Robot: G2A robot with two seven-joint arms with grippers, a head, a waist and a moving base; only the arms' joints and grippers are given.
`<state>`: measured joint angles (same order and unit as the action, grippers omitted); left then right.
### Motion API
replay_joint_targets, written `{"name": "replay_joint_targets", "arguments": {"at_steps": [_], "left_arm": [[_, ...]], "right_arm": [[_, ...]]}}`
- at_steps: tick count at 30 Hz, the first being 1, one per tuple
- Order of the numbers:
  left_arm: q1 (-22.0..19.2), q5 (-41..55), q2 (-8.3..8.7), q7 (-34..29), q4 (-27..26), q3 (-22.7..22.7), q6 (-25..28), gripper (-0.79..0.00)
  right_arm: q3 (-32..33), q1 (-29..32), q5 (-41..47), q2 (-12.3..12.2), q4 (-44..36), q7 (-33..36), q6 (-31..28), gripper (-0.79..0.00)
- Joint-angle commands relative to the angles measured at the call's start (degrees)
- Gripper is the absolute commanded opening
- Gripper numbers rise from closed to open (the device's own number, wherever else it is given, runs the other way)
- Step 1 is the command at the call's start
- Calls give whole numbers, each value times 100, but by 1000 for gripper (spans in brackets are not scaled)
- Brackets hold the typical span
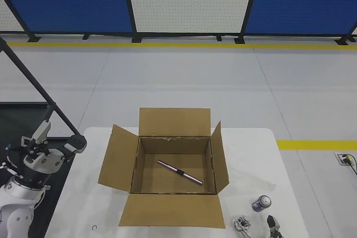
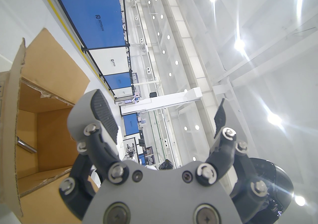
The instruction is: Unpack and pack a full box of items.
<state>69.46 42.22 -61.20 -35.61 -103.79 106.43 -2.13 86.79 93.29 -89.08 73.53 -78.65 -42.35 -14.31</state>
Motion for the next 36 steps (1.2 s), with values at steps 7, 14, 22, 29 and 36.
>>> {"name": "replay_joint_targets", "arguments": {"at_steps": [7, 14, 22, 29, 36], "left_arm": [[0, 0, 0, 0, 0, 0, 0, 0], [0, 0, 0, 0, 0, 0, 0, 0], [0, 0, 0, 0, 0, 0, 0, 0], [0, 0, 0, 0, 0, 0, 0, 0], [0, 0, 0, 0, 0, 0, 0, 0]], "right_arm": [[-81, -164, 192, 19, 78, 231, 232, 0], [-30, 37, 305, 6, -45, -176, 265, 0], [398, 1069, 218, -102, -1151, -1205, -121, 0], [566, 1547, 392, -142, -1957, -1081, -473, 0], [566, 1547, 392, -142, -1957, -1081, -473, 0]]}}
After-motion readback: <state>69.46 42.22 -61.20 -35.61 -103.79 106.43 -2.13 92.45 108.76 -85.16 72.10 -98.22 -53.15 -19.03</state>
